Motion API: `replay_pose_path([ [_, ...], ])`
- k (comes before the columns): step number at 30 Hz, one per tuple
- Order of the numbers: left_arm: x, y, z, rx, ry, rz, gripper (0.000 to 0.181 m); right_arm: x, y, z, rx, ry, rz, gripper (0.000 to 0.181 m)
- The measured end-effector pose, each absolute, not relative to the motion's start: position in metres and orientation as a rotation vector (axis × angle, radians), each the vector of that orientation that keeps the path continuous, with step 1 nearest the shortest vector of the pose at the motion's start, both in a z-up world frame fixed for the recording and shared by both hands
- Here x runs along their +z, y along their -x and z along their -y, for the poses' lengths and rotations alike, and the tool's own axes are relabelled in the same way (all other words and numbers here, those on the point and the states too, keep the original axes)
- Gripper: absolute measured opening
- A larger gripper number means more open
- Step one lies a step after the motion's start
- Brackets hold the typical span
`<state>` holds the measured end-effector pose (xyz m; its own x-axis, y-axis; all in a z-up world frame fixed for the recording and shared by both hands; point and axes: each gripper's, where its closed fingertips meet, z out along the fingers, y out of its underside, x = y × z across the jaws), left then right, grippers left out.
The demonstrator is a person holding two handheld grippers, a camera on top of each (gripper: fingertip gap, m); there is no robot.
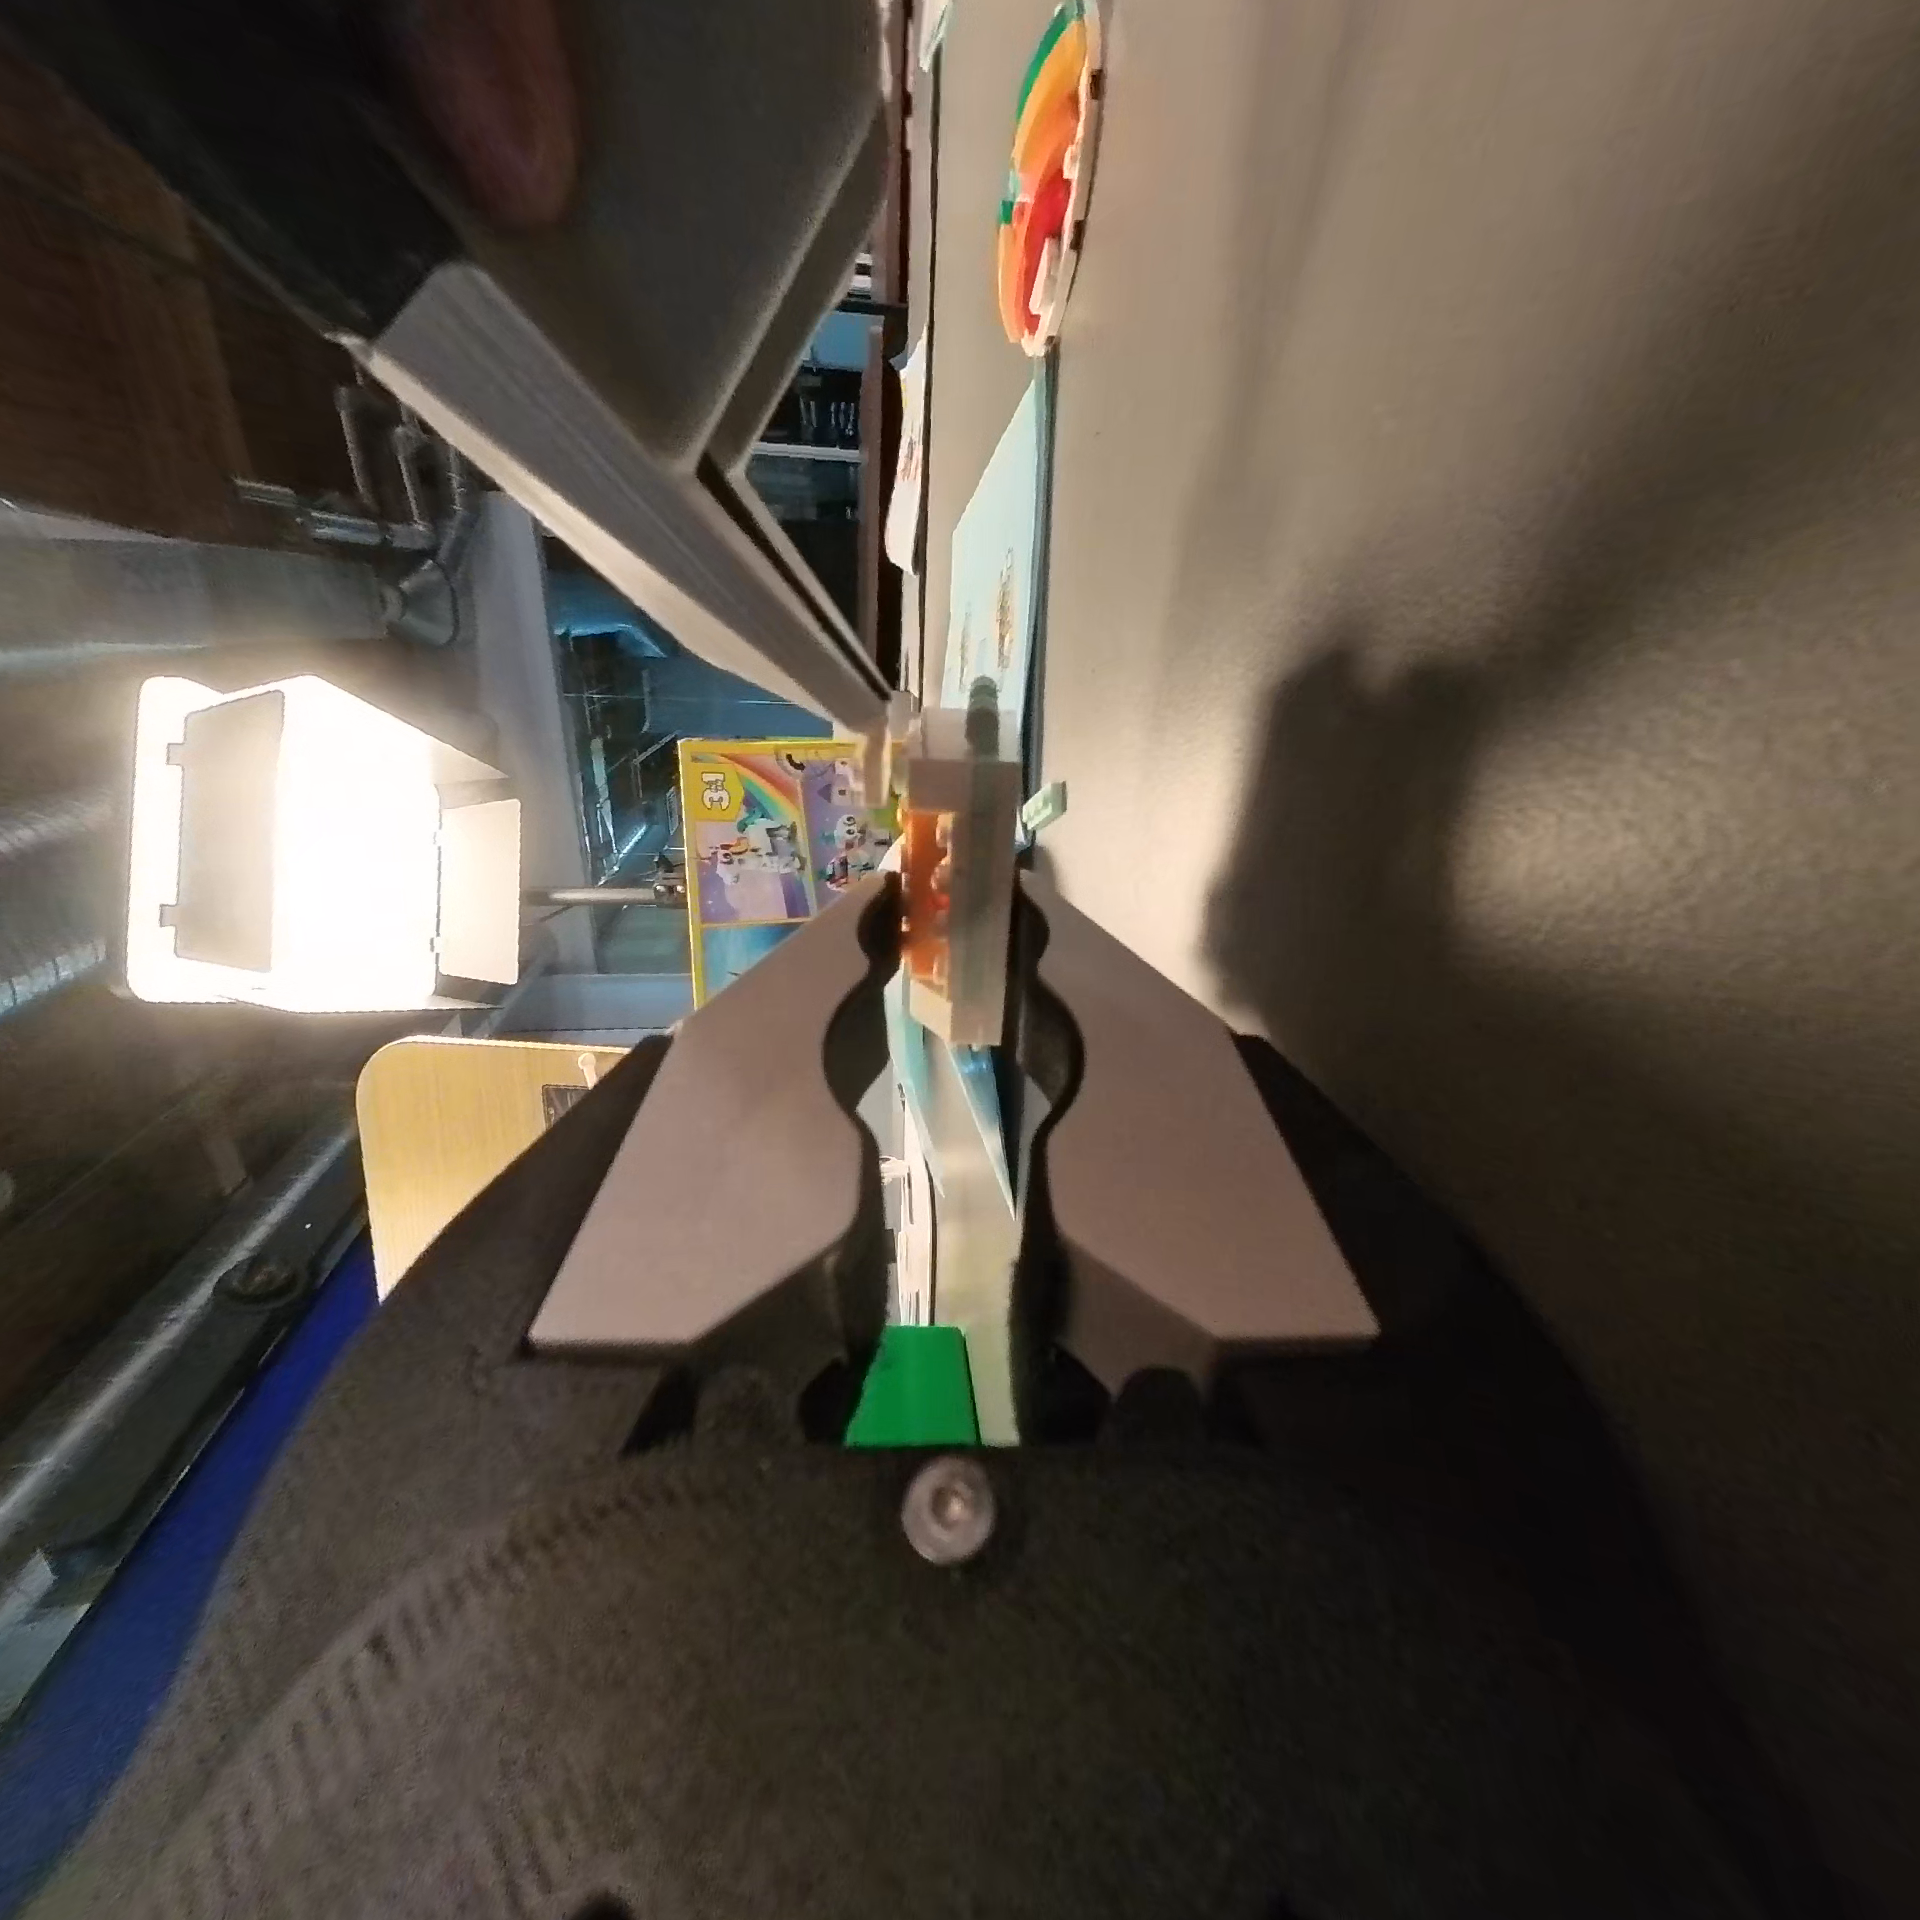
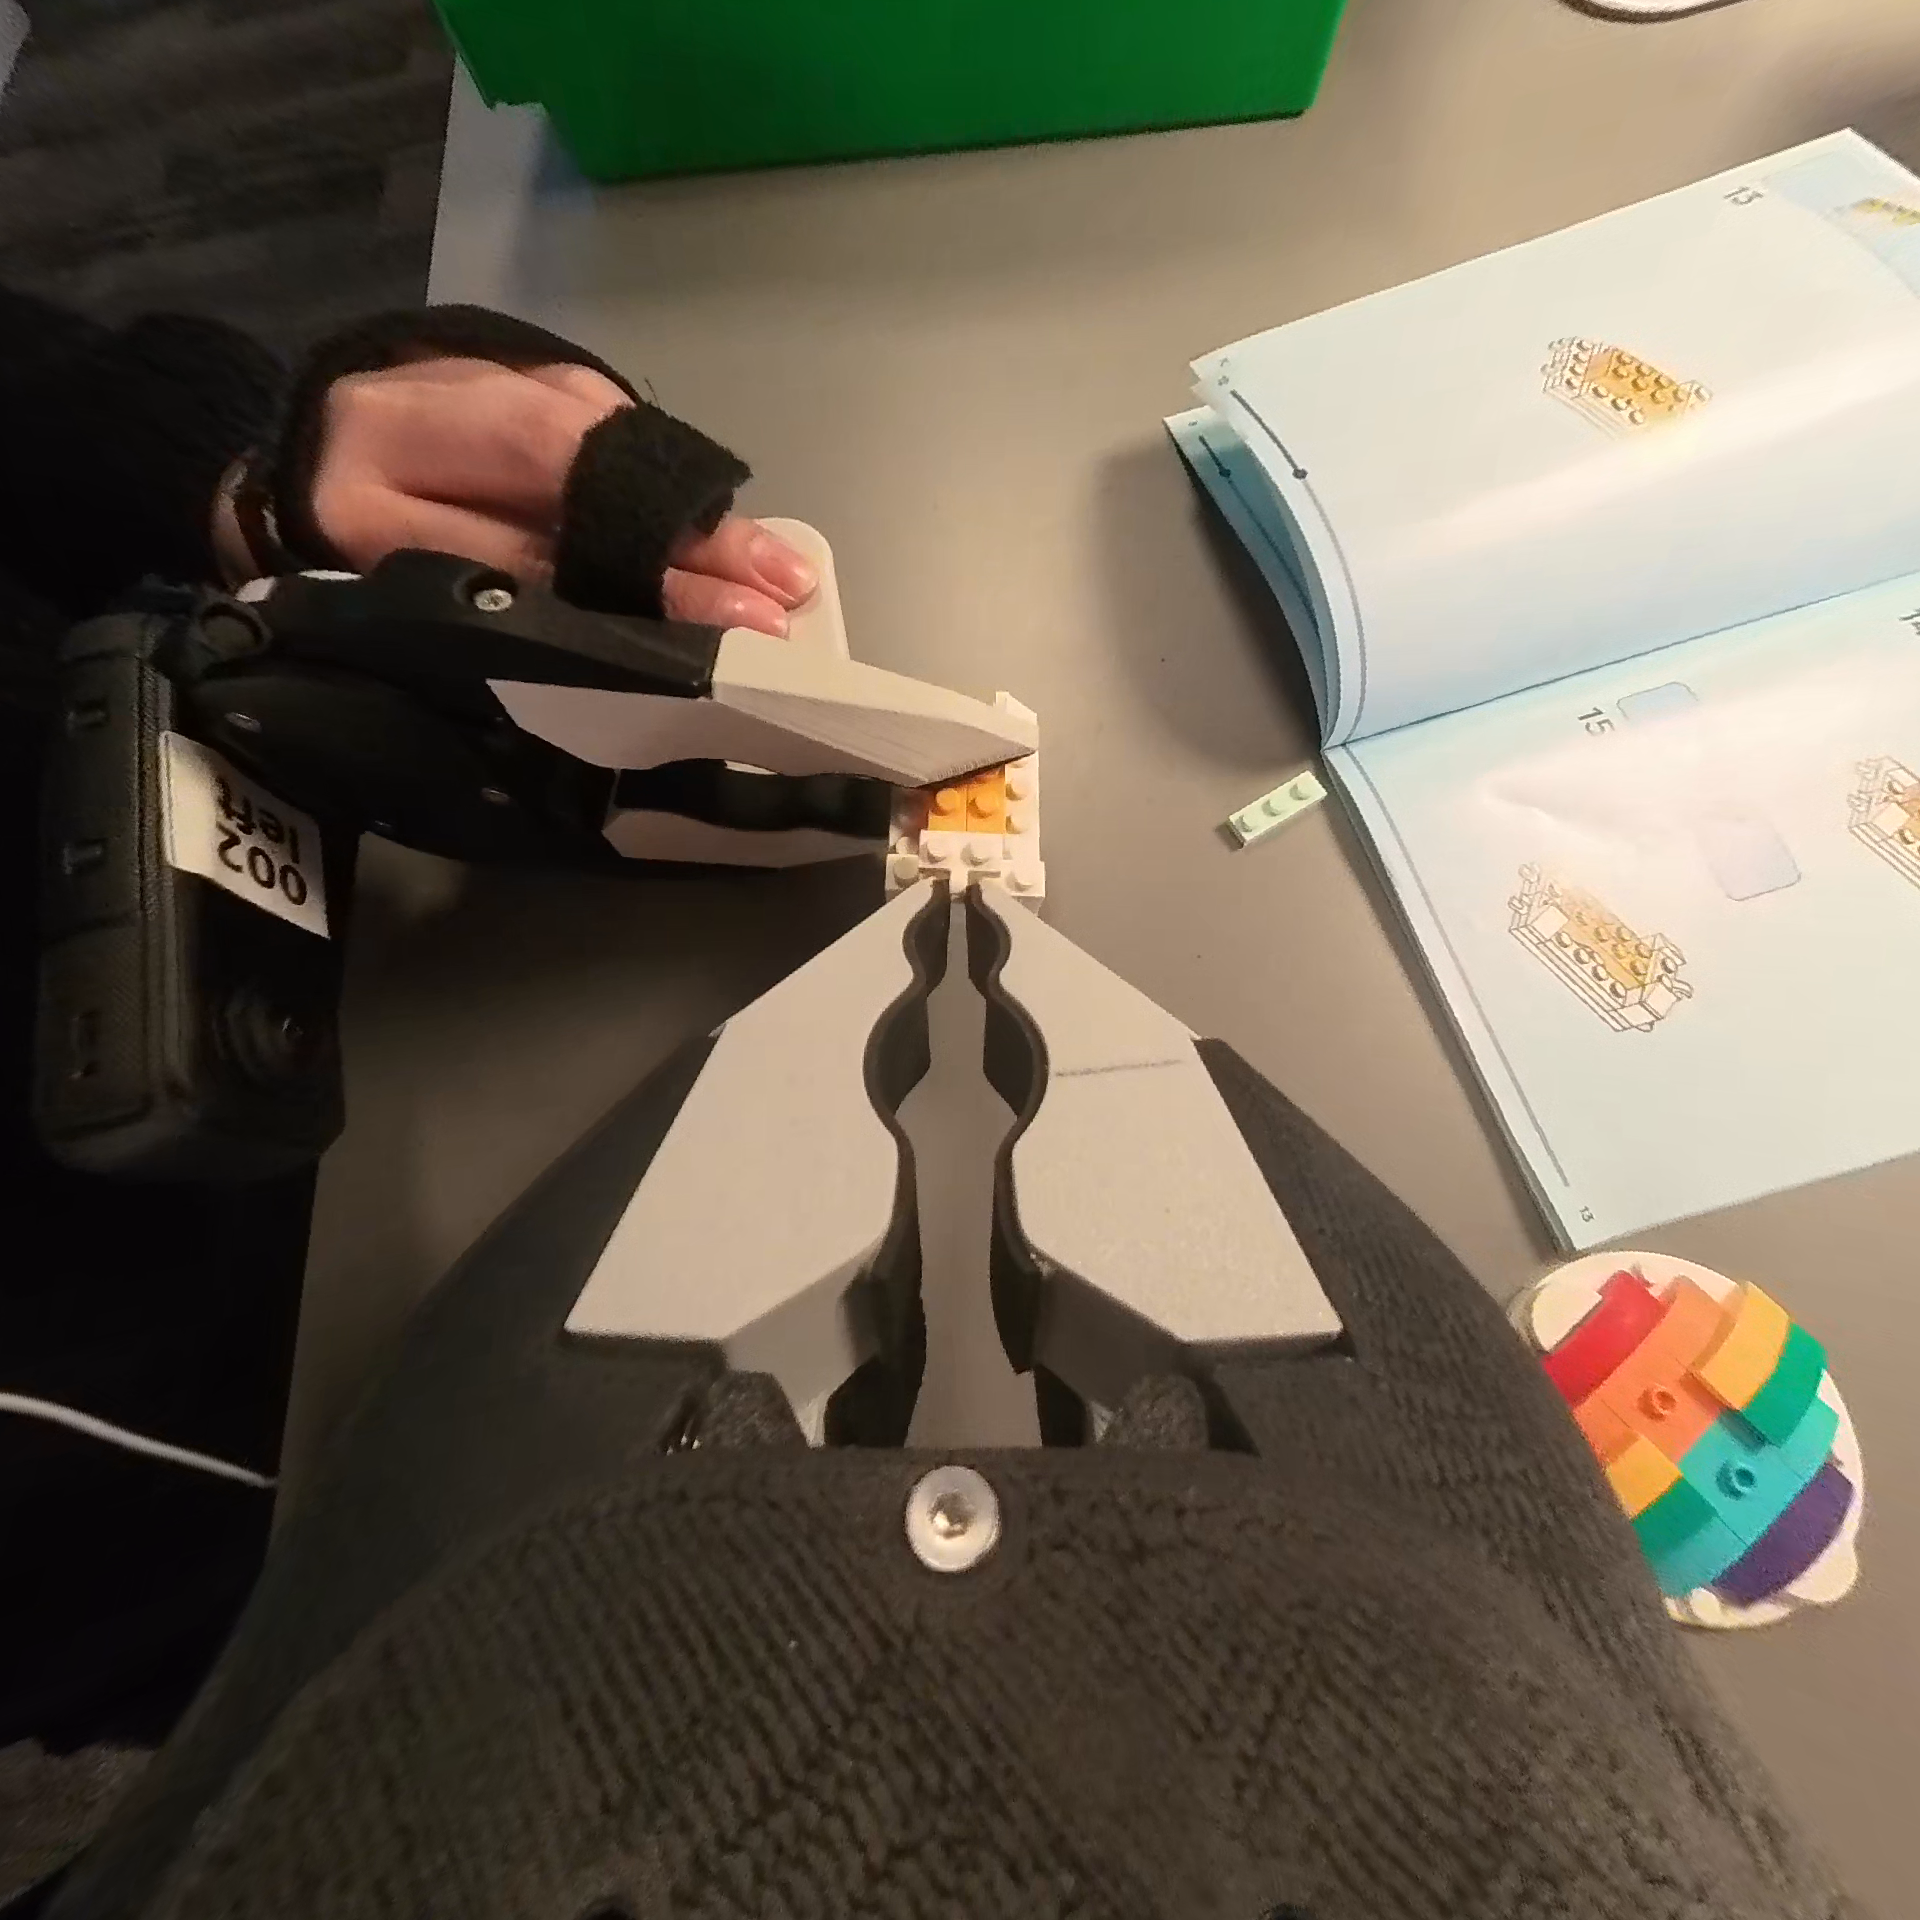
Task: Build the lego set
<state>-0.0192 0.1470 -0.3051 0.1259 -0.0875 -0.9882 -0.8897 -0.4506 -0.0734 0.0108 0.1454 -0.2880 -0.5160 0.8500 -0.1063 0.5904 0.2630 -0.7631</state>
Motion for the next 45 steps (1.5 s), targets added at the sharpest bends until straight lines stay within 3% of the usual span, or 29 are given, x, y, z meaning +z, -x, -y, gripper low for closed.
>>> replay_pose_path([
  [37,-0.306,0.019,-0.15,1.385,1.688,-0.952,0.018,-0.289,-0.009,-0.145,1.099,1.293,2.205,0.006],
  [43,-0.305,0.022,-0.15,1.382,1.697,-0.931,0.018,-0.271,-0.015,-0.135,1.053,0.894,2.193,0.042],
  [45,-0.305,0.022,-0.15,1.379,1.699,-0.926,0.018,-0.274,-0.016,-0.136,0.864,0.679,2.174,0.045],
])
